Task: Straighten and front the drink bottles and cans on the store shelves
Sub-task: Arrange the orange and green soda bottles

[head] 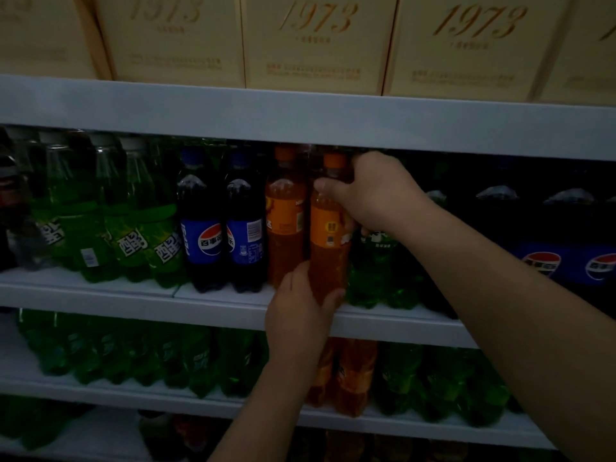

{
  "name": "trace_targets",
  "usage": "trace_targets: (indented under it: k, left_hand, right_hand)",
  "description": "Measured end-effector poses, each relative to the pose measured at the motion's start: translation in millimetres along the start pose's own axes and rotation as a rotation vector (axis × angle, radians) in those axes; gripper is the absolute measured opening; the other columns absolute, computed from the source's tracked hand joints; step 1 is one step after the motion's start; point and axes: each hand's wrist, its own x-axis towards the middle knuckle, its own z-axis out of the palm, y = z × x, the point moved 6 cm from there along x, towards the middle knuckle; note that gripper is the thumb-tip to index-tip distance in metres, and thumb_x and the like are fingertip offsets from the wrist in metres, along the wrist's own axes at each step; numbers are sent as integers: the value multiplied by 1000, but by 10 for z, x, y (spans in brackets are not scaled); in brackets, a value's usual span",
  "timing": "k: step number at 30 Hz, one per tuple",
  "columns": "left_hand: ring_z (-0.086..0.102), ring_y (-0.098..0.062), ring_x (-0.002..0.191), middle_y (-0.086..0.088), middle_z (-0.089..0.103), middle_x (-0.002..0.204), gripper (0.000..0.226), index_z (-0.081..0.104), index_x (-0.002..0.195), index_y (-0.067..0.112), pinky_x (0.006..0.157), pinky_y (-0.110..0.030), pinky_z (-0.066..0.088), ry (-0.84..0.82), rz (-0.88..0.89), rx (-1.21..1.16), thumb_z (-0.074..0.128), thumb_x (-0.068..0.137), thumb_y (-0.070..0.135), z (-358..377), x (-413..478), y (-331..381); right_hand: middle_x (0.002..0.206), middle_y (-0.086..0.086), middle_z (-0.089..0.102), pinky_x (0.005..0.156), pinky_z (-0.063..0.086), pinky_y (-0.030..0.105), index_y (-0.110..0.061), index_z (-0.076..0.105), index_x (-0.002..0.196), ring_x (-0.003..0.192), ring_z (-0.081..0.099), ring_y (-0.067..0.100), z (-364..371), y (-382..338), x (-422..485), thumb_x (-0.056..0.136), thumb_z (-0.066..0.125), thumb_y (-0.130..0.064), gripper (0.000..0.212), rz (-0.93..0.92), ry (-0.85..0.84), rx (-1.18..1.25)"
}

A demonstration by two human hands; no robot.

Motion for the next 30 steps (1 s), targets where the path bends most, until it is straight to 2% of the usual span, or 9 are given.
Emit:
trace_targets:
  k: [3, 6, 9, 11, 13, 18, 26, 28, 30]
  left_hand:
    - [53, -14, 107, -2, 59, 124, 59, 44, 137, 17, 86, -19, 39, -36, 54, -50, 65, 86, 36, 33, 29, 0]
    - [49, -17, 116, -4, 51, 134, 61, 33, 145, 15, 96, -27, 41, -97, 75, -28, 57, 91, 28, 56, 71, -18]
    - [50, -21, 109, -4, 44, 127, 61, 36, 143, 15, 81, -32, 47, -27, 85, 189, 56, 88, 35, -7, 61, 18]
    - [52, -20, 101, -3, 45, 119, 67, 41, 137, 15, 72, -31, 44, 38, 68, 220, 63, 81, 45, -58, 29, 66]
    - [51, -18, 104, -1, 47, 121, 77, 37, 138, 18, 77, -29, 43, 12, 20, 144, 68, 76, 51, -7, 45, 39]
    - [49, -17, 115, -2, 51, 131, 75, 36, 139, 18, 91, -24, 36, -51, -39, -65, 74, 77, 35, 105, 91, -72]
    - [46, -15, 121, -2, 48, 138, 68, 30, 145, 20, 98, -20, 32, -108, 67, -81, 65, 87, 23, 106, 109, -60]
    - [46, -15, 122, -1, 47, 140, 70, 27, 146, 24, 100, -25, 36, -111, 64, -60, 64, 88, 29, 99, 104, -83]
    - [48, -15, 120, 1, 48, 139, 71, 26, 146, 26, 98, -32, 43, -107, 57, -30, 64, 87, 34, 87, 98, -115]
  right_hand:
    - [51, 3, 65, 30, 37, 15, -10, 61, 79, 38, 59, 11, -13, 26, 7, 90, 55, -46, 38, 0, 2, -58]
    - [65, 8, 70, 35, 42, 19, -11, 58, 95, 49, 66, 19, 48, 85, 19, 92, 57, -31, 21, 34, -88, 143]
    - [87, 7, 69, 38, 43, 23, -16, 51, 112, 55, 68, 23, 69, 107, 15, 90, 62, -23, 26, 30, -132, 287]
    - [87, 3, 68, 37, 43, 22, -18, 53, 110, 52, 67, 19, 63, 96, 9, 87, 65, -22, 26, -10, -115, 226]
    - [81, 1, 67, 36, 43, 22, -19, 55, 104, 49, 66, 15, 50, 87, 6, 86, 66, -23, 21, -36, -89, 154]
    - [51, -1, 65, 34, 43, 20, -17, 59, 87, 42, 62, 14, 21, 82, -1, 84, 67, -36, 21, -14, -55, 2]
    - [72, 4, 67, 39, 51, 23, -14, 61, 97, 45, 62, 11, 34, 39, -83, 87, 62, -36, 24, -27, -9, -132]
    - [80, 3, 67, 48, 52, 23, -13, 63, 100, 54, 63, 13, 17, 30, -126, 88, 61, -35, 25, -83, 61, -176]
    - [87, 5, 67, 63, 47, 20, -10, 66, 102, 69, 61, 12, -38, -18, -244, 90, 59, -31, 25, -229, 275, -214]
